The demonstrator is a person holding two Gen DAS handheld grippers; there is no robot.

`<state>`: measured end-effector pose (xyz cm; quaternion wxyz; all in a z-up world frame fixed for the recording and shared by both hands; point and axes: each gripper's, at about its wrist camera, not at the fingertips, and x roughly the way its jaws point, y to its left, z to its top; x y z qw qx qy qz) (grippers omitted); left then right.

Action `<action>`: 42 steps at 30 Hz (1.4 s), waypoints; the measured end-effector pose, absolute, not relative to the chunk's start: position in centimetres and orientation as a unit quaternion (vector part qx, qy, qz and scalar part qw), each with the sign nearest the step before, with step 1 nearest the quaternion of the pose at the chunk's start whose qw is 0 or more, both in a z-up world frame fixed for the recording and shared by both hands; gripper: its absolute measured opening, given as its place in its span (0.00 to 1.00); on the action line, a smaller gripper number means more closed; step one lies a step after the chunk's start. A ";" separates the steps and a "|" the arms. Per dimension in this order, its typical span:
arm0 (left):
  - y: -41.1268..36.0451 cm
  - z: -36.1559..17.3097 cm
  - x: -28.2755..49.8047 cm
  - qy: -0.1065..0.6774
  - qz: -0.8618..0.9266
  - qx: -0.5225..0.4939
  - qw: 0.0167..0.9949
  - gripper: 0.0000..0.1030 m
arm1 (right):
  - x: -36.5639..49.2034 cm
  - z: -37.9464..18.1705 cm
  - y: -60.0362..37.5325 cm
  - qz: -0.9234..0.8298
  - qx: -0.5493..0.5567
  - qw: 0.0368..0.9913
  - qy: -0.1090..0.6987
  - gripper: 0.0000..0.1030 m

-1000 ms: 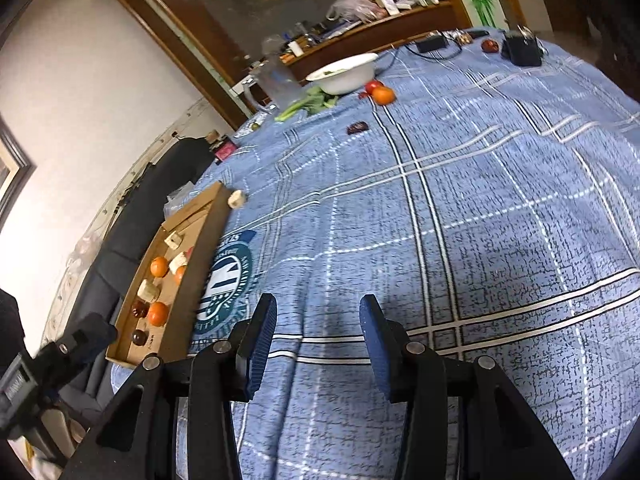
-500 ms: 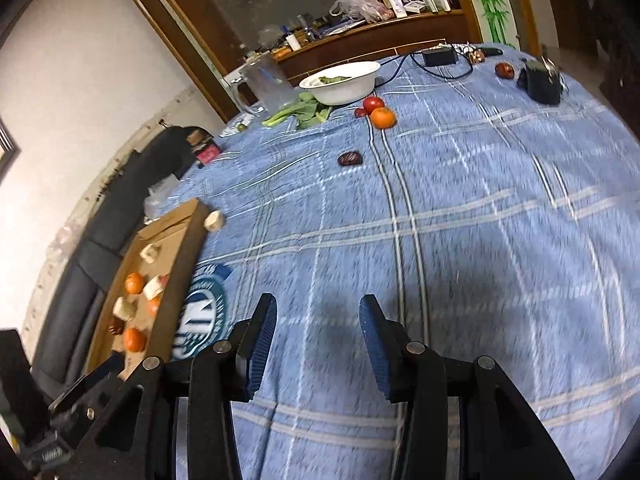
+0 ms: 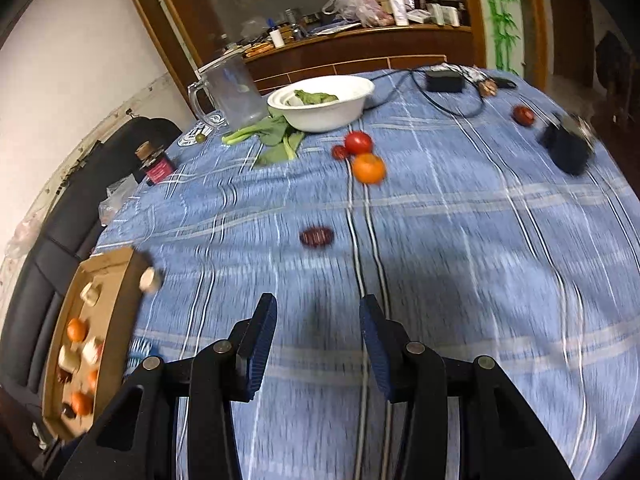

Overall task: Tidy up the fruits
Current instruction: 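Move both open tools away from the box toward the cloth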

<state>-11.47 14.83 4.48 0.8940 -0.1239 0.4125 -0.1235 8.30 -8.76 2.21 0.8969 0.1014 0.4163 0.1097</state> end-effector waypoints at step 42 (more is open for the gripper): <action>16.4 6.0 -12.2 0.382 -0.143 -0.154 0.900 0.81 | 2.8 3.1 -2.9 0.222 0.007 0.882 0.415 0.32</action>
